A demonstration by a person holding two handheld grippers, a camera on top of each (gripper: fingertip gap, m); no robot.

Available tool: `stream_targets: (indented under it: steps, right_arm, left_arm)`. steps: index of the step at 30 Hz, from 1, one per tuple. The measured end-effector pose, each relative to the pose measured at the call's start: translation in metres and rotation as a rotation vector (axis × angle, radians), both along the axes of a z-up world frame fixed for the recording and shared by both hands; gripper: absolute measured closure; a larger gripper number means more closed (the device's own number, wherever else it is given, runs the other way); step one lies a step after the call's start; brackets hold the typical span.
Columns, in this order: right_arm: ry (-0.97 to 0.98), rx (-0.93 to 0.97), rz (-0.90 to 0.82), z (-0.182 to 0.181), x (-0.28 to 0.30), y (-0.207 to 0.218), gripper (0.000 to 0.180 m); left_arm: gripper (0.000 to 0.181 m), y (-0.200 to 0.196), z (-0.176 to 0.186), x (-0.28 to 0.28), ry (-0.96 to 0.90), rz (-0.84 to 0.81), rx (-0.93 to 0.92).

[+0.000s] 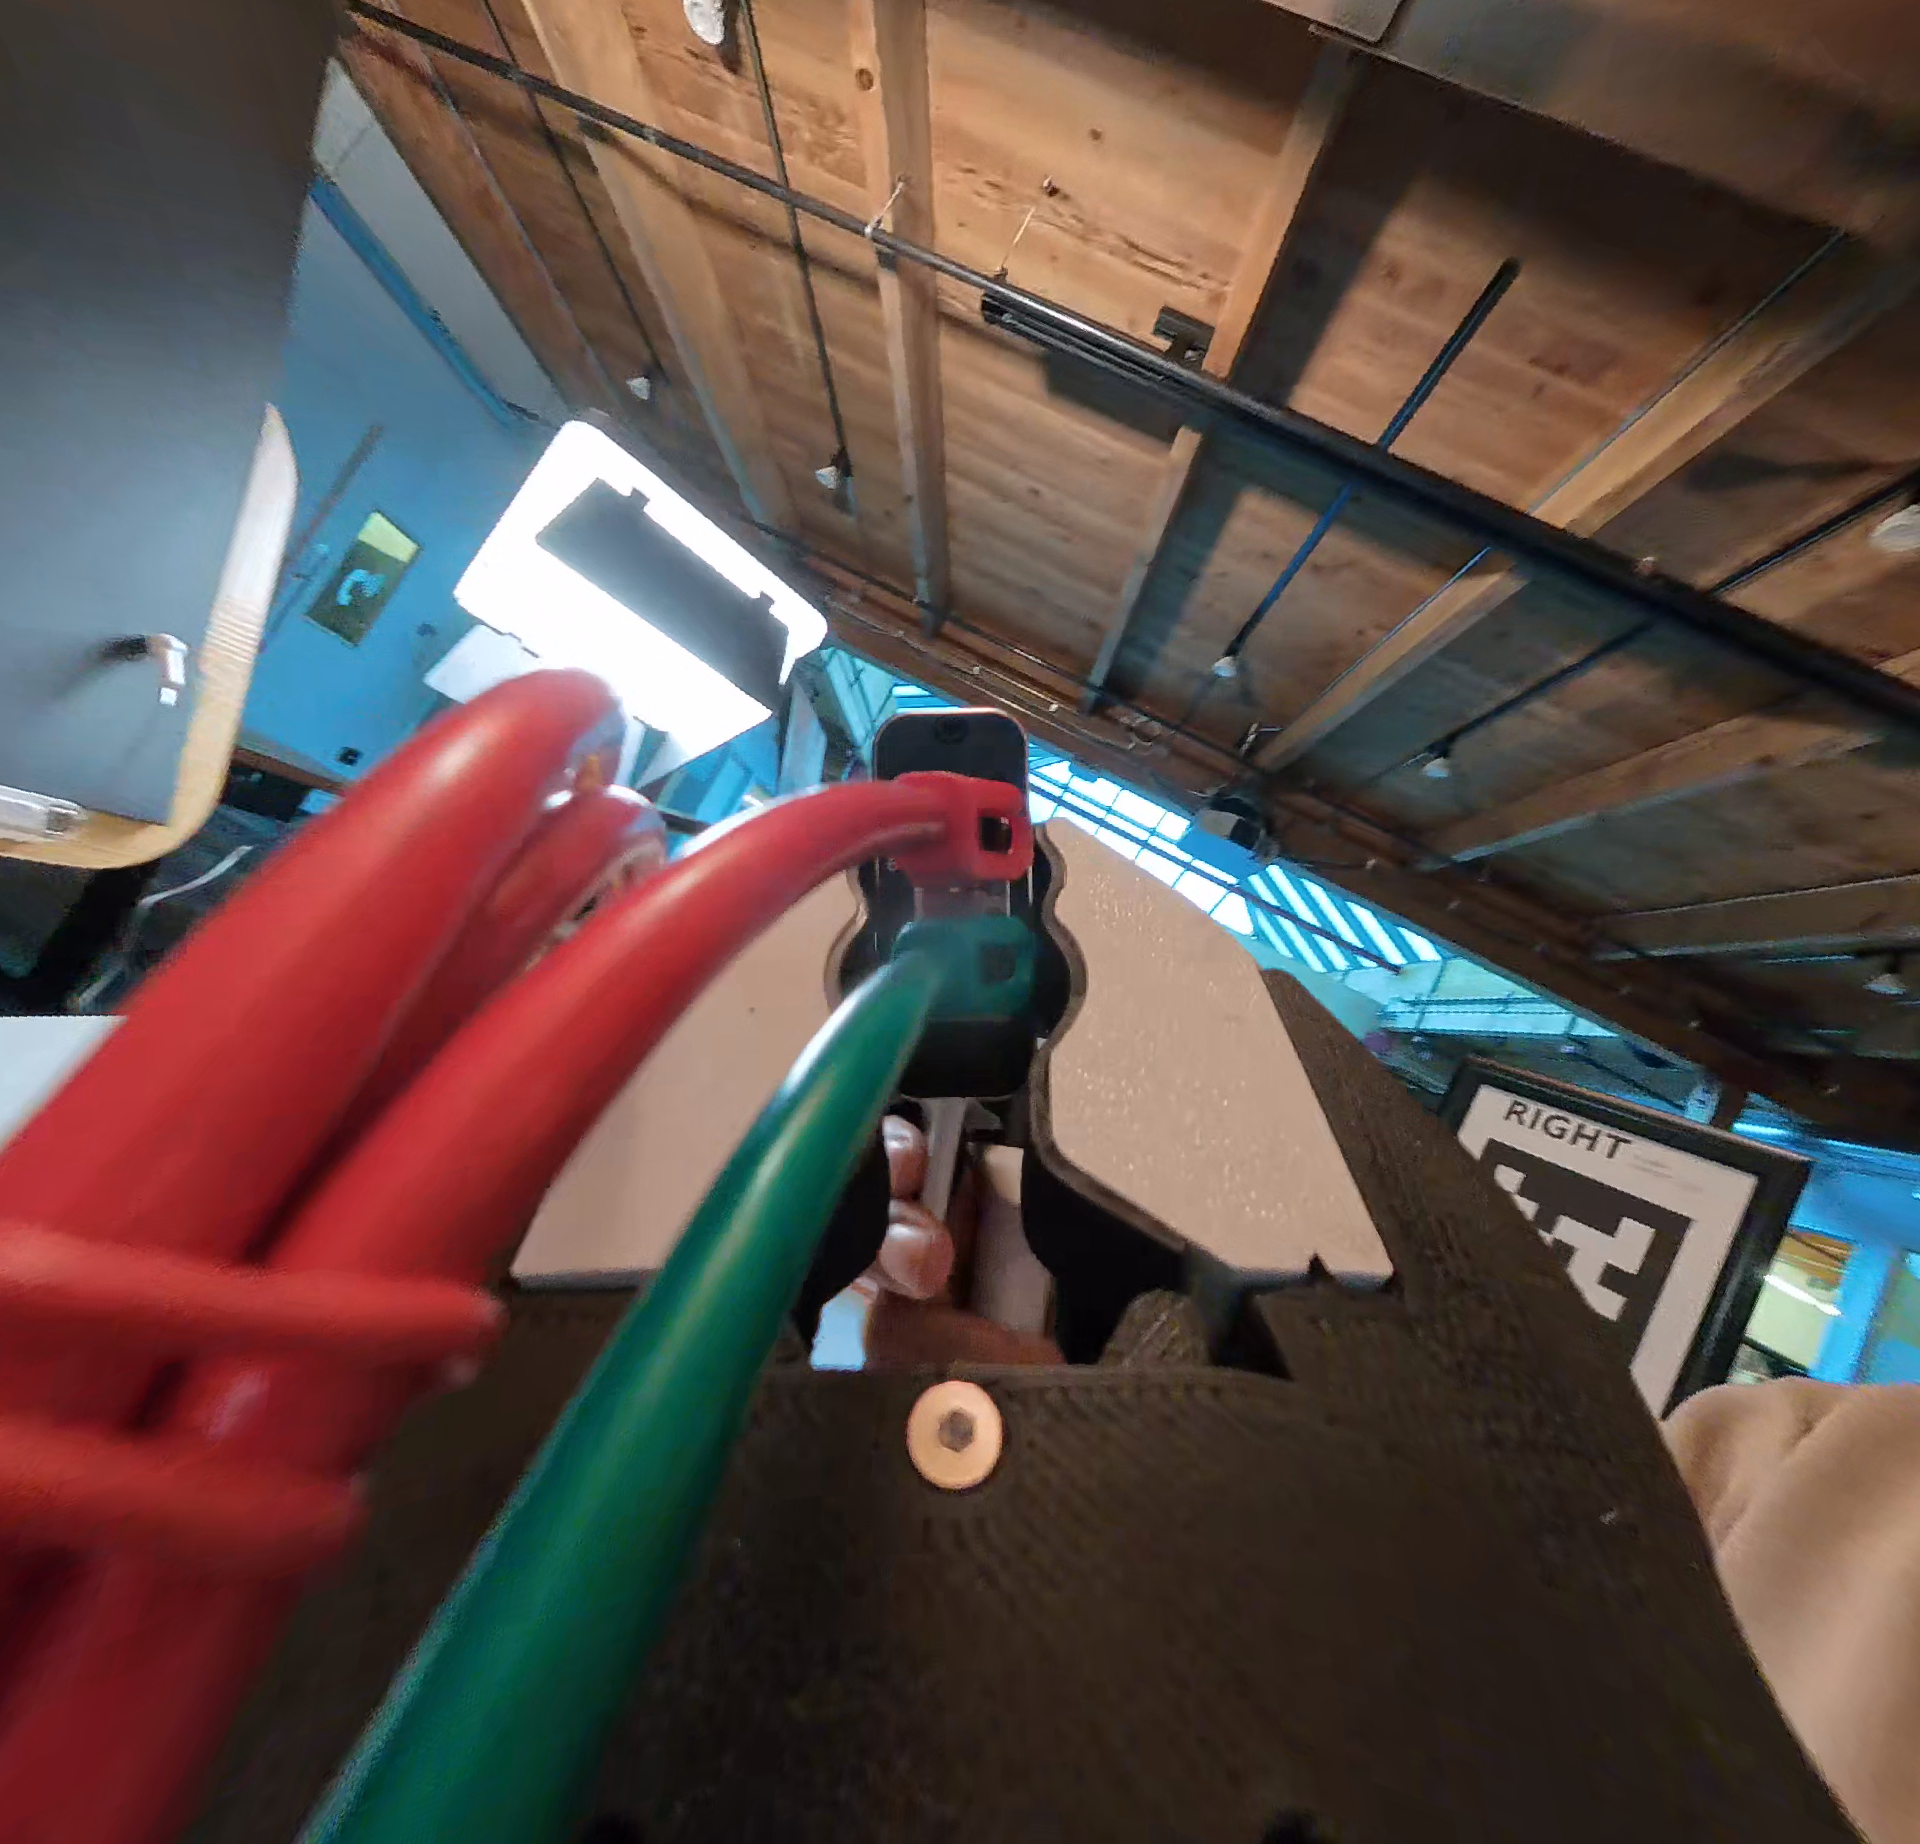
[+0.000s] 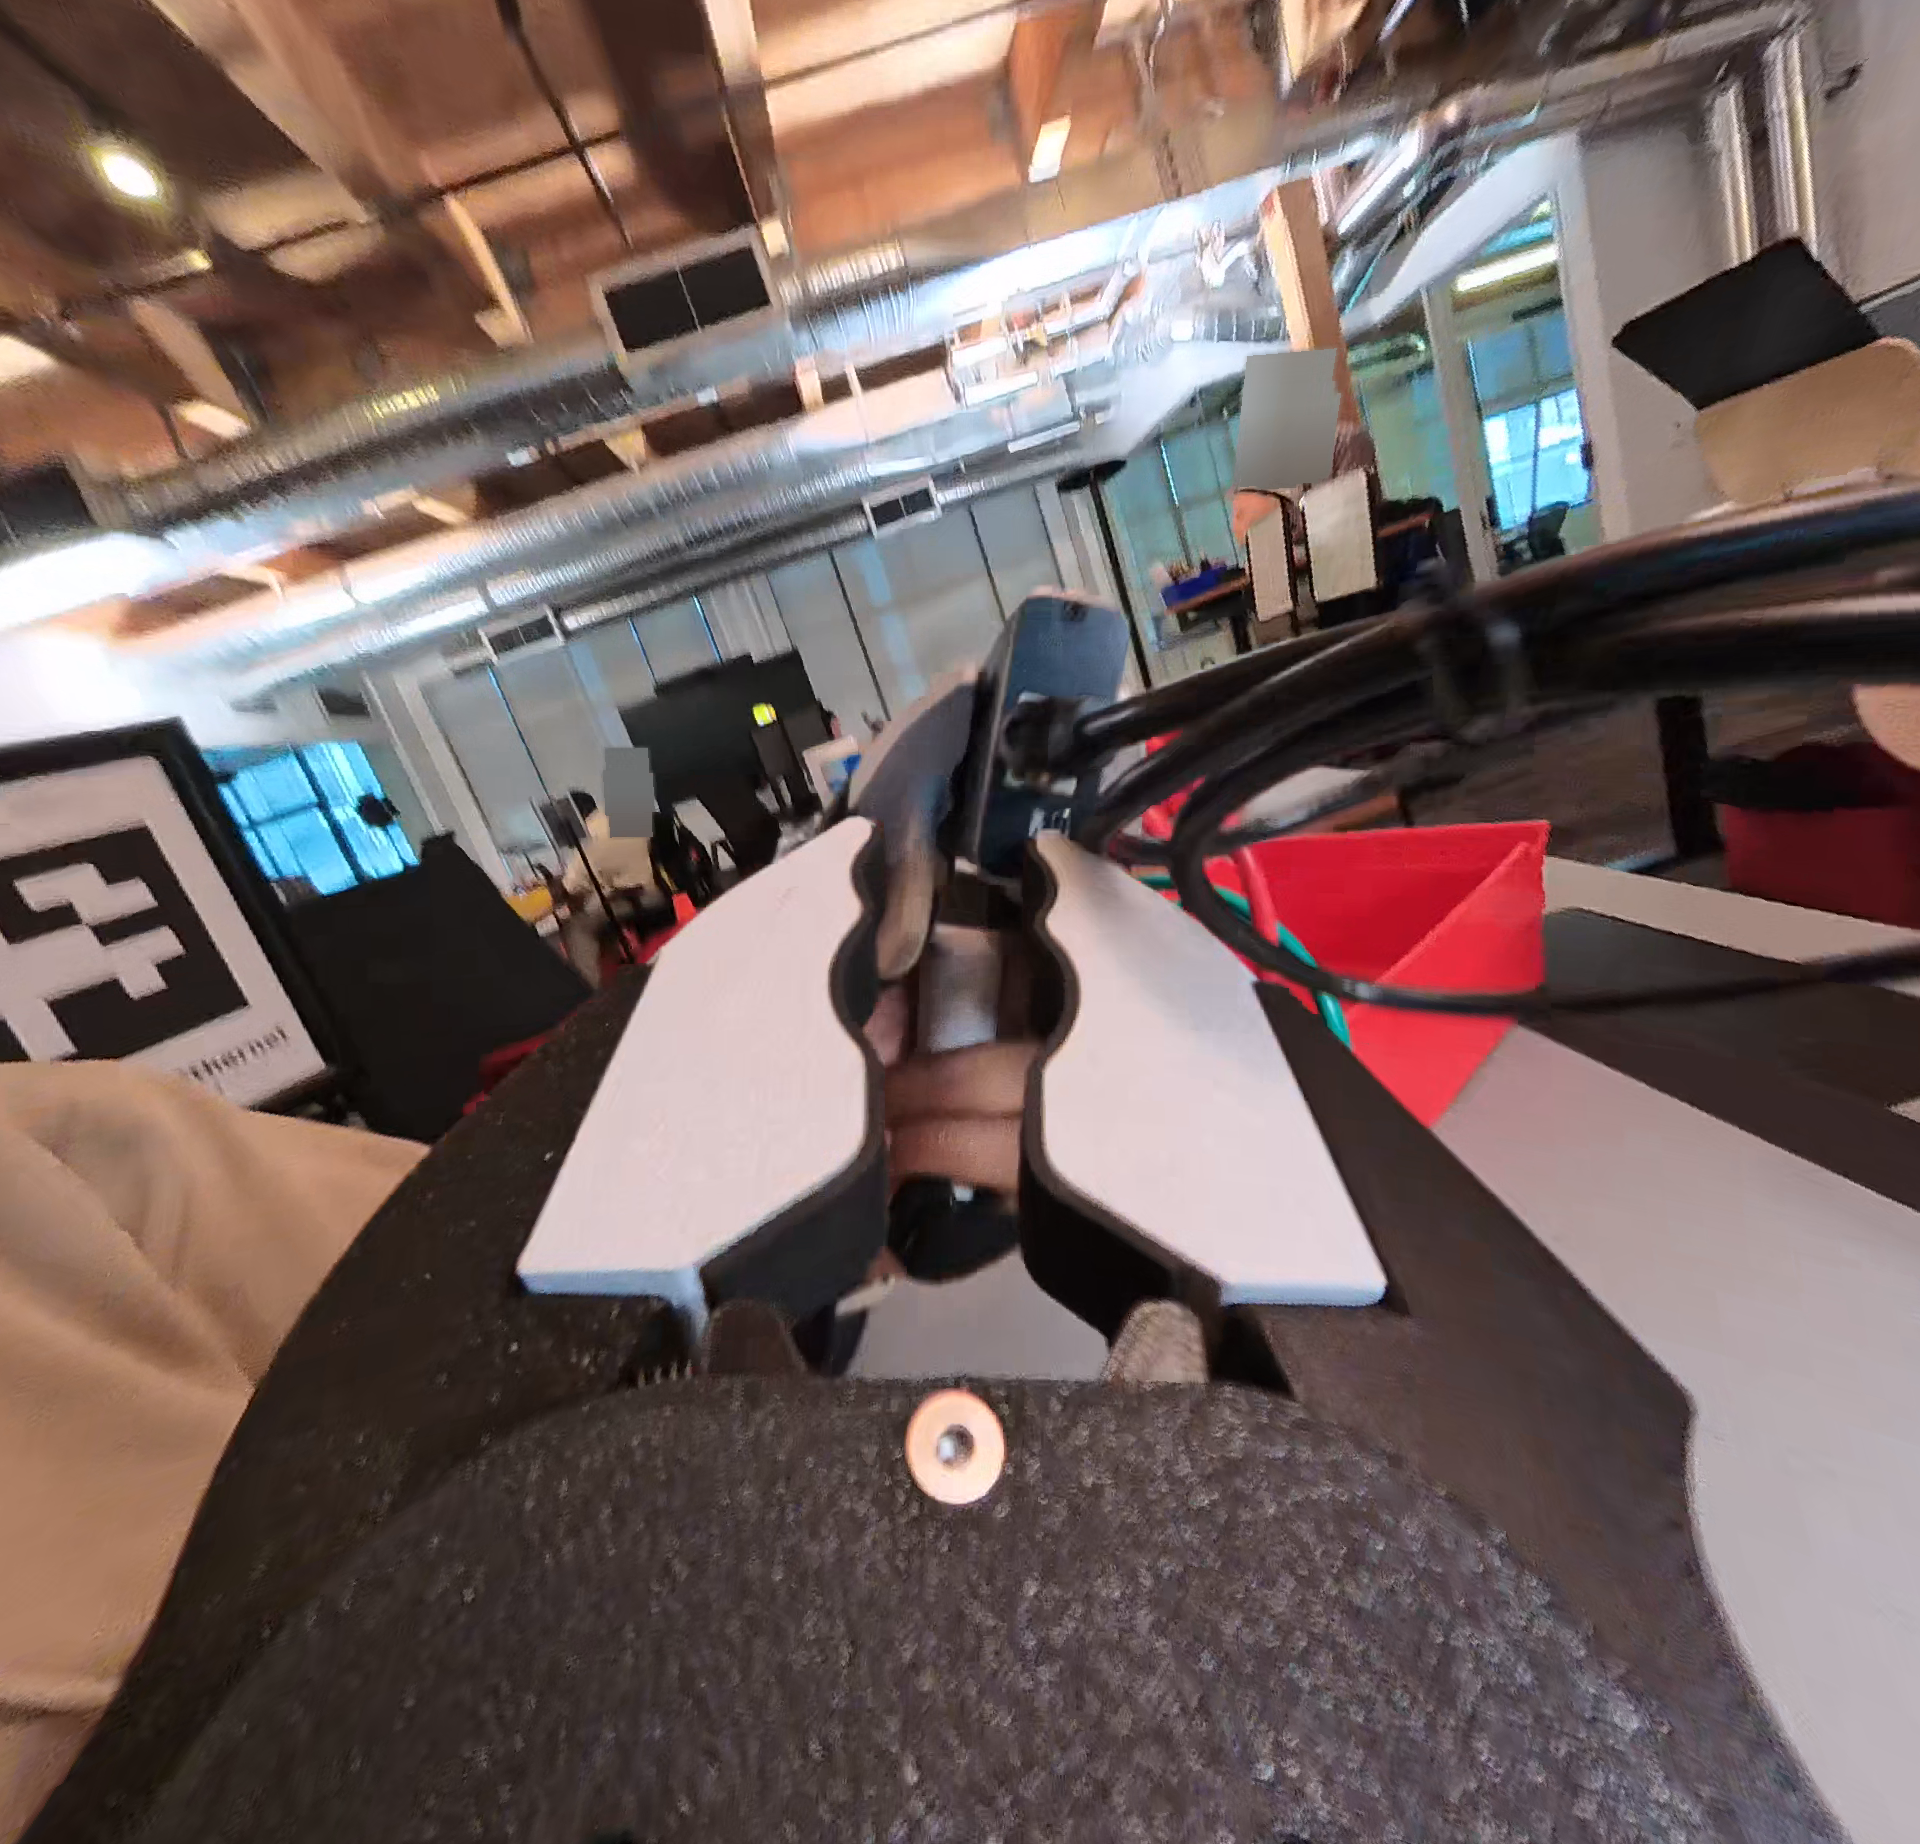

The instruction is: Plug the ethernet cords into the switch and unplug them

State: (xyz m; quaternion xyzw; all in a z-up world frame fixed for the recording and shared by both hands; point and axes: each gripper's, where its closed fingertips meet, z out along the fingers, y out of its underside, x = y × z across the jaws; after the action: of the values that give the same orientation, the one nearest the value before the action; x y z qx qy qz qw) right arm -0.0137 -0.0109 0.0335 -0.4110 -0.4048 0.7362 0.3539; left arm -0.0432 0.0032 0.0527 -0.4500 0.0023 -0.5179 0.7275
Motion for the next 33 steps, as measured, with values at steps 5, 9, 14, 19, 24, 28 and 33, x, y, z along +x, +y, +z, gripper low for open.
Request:
stream_targets:
  steps: [5, 9, 14, 19, 24, 28, 33]
  right_arm:
    - [0.062, -0.09, -0.003, 0.017, 0.011, 0.008, 0.158]
    - [0.075, -0.057, 0.007, 0.021, 0.016, 0.009, 0.161]
    - [0.123, -0.138, 0.052, 0.027, 0.023, 0.013, 0.164]
    - [0.111, -0.144, 0.041, 0.023, 0.022, 0.019, 0.165]
    - [0.121, -0.049, 0.067, 0.024, 0.025, 0.011, 0.165]
    - [0.2, -0.018, 0.088, 0.031, 0.03, 0.001, 0.165]
    - [0.266, -0.036, 0.143, 0.036, 0.038, -0.006, 0.155]
  left_arm:
    - [0.155, -0.004, 0.0, 0.023, 0.013, -0.066, 0.009]
    - [0.154, -0.008, 0.0, 0.034, 0.066, -0.124, 0.002]
    - [0.154, -0.008, -0.003, 0.047, 0.177, -0.196, -0.082]
    - [0.154, -0.003, -0.01, 0.05, 0.248, -0.18, -0.168]
    - [0.153, -0.007, -0.006, 0.05, 0.343, -0.107, -0.104]
    - [0.152, -0.013, -0.002, 0.059, 0.409, -0.052, -0.023]
    - [0.152, -0.016, 0.0, 0.062, 0.516, -0.013, -0.024]
